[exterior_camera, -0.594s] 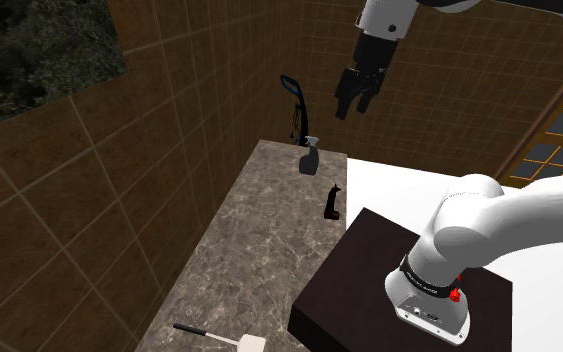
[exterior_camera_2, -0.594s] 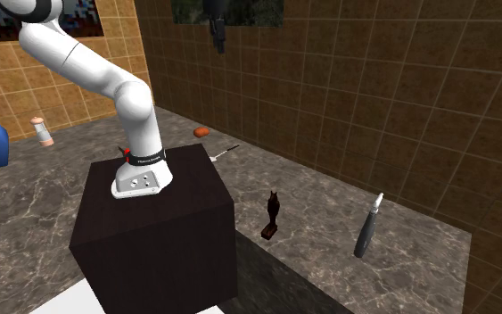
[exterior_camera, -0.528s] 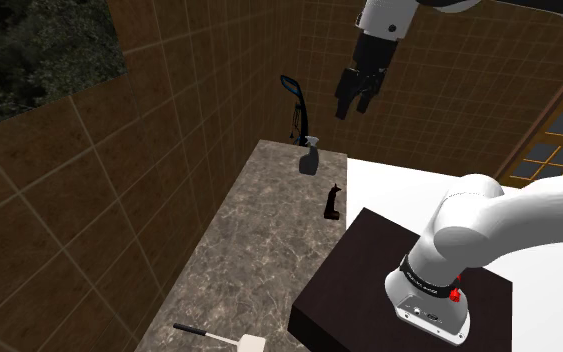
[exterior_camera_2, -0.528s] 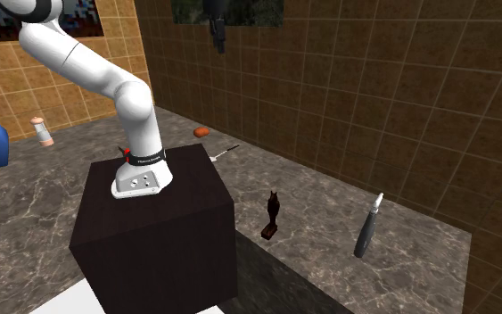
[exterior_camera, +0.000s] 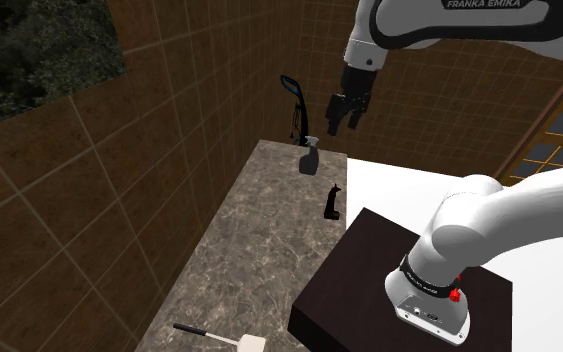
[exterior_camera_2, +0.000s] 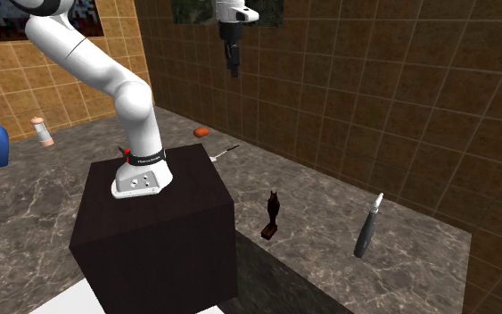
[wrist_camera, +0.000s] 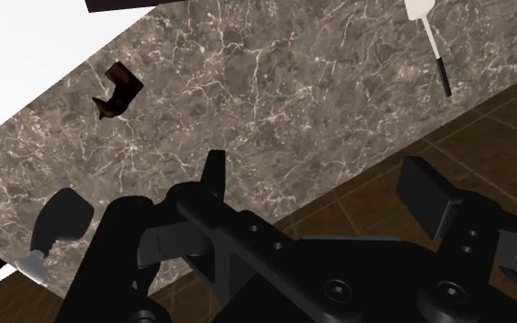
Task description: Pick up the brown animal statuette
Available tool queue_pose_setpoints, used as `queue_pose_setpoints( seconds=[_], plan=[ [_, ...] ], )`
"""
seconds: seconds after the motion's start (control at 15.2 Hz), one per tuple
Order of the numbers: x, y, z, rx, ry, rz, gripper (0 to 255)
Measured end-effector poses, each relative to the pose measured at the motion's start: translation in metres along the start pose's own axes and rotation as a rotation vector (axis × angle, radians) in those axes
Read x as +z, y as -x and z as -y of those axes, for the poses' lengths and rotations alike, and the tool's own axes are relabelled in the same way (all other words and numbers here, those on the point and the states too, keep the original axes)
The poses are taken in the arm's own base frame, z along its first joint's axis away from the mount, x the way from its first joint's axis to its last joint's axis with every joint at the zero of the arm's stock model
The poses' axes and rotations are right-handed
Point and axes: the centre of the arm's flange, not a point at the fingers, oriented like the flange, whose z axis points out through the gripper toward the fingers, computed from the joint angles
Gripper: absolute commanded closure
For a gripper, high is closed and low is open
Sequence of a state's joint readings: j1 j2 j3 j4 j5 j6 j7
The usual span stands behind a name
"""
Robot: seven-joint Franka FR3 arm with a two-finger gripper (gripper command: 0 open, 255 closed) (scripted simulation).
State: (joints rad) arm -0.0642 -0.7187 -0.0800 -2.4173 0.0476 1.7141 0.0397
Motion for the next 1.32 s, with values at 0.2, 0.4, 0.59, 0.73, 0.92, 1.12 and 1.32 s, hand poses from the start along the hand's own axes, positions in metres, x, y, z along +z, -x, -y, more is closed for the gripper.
queue_pose_setpoints(
  seconds=[0.2,0.4,0.59,0.73,0.92,1.12,1.32],
  plan=[
    [0.031,-0.009,-0.023,0.02,0.004,0.019,0],
    [0.059,-0.029,-0.043,0.04,0.008,0.038,0],
    [0.093,-0.043,-0.067,0.059,0.012,0.058,0],
    [0.111,-0.051,-0.082,0.072,0.015,0.07,0],
    [0.138,-0.065,-0.107,0.092,0.019,0.089,0],
    [0.17,-0.076,-0.13,0.111,0.023,0.109,0],
    [0.203,-0.086,-0.153,0.131,0.028,0.128,0]
  ],
)
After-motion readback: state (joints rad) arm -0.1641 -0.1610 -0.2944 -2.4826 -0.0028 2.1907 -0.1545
